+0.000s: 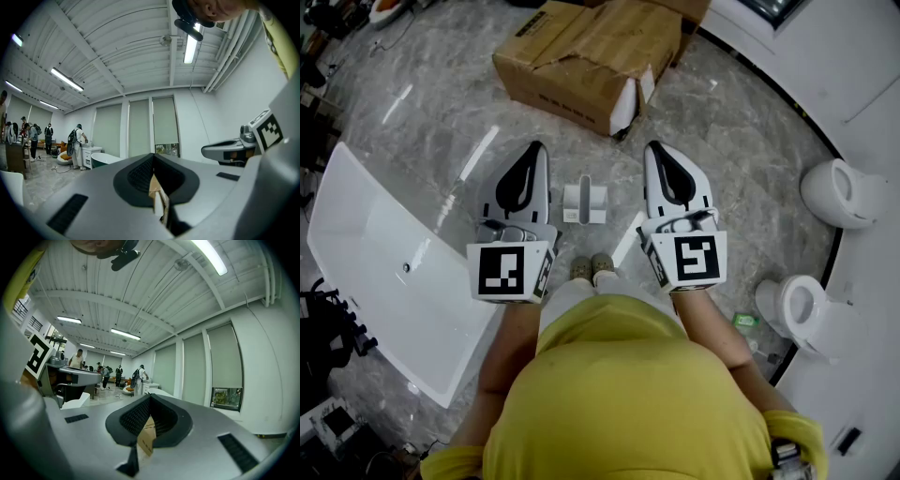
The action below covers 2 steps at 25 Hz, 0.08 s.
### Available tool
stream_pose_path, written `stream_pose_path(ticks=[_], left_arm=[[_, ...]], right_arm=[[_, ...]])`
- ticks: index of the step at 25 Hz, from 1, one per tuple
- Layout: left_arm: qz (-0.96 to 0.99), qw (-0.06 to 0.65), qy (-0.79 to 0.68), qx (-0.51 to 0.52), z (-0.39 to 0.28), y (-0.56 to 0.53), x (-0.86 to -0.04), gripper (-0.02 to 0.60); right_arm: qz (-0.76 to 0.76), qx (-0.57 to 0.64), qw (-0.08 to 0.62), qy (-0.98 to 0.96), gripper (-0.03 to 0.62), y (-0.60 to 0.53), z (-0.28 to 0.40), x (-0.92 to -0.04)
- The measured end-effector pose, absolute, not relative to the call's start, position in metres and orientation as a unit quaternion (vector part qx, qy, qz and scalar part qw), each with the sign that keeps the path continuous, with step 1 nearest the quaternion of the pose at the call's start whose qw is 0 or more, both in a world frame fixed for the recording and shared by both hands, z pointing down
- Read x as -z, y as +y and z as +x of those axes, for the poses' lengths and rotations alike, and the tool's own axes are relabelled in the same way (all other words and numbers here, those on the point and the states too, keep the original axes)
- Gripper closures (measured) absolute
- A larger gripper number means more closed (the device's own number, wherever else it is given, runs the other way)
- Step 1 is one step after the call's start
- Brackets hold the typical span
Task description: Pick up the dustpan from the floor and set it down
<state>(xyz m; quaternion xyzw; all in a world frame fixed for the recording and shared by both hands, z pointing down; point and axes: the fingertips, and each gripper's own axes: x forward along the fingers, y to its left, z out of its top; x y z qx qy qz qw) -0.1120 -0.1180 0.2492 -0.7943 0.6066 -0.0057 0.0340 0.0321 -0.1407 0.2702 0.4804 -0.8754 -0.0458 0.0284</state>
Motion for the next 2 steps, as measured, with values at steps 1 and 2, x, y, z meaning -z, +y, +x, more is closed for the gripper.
stream_pose_path(ticks=[1, 2], left_arm=[[-0.795, 0.035, 0.606, 0.005, -0.1116, -0.1185, -0.2489, 0.578], [-0.795, 0.036, 0.605, 0.004, -0.1111, -0.119, -0.2485, 0.578]], right_arm=[[0.481, 0.045, 0.029, -0.875, 0.583, -0.1413, 0.0321, -0.2706], [0.481, 0.045, 0.029, -0.875, 0.583, -0.142, 0.032, -0.2711]])
